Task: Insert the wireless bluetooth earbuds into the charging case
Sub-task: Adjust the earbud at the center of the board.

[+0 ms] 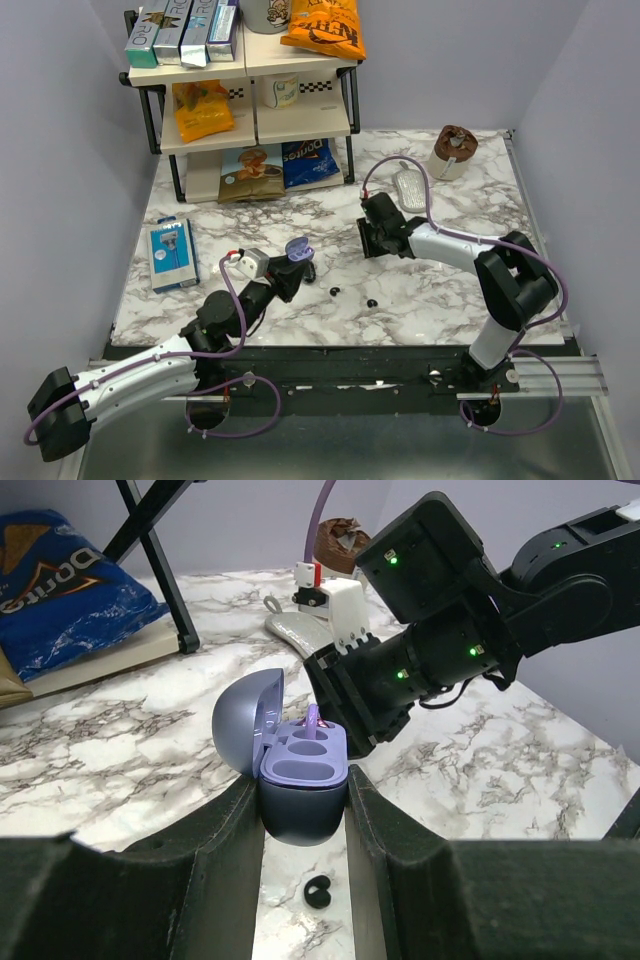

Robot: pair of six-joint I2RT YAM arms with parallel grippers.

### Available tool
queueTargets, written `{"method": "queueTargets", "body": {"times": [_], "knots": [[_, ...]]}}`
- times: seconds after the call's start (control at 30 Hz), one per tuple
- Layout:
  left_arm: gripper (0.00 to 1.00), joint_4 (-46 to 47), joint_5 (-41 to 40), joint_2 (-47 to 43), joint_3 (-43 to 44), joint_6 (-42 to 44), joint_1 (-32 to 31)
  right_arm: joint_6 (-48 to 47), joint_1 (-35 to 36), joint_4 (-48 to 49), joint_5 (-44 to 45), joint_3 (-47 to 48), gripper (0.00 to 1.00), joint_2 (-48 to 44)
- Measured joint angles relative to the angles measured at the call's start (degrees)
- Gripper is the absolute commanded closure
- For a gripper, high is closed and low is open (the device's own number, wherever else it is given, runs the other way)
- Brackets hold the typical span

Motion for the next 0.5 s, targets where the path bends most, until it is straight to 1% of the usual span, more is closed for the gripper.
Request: {"method": "queueTargets", "body": {"times": [0.3,0.5], "knots": [[1.00,0.0,0.0,0.0,-0.1,0.0,0.0,-0.2,0.1,0.3,-0.2,0.0,0.53,0.2],[1.00,0.0,0.0,0.0,-0.2,-0.1,0.0,-0.3,0.1,0.3,-0.2,0.2,0.54,2.0]]}}
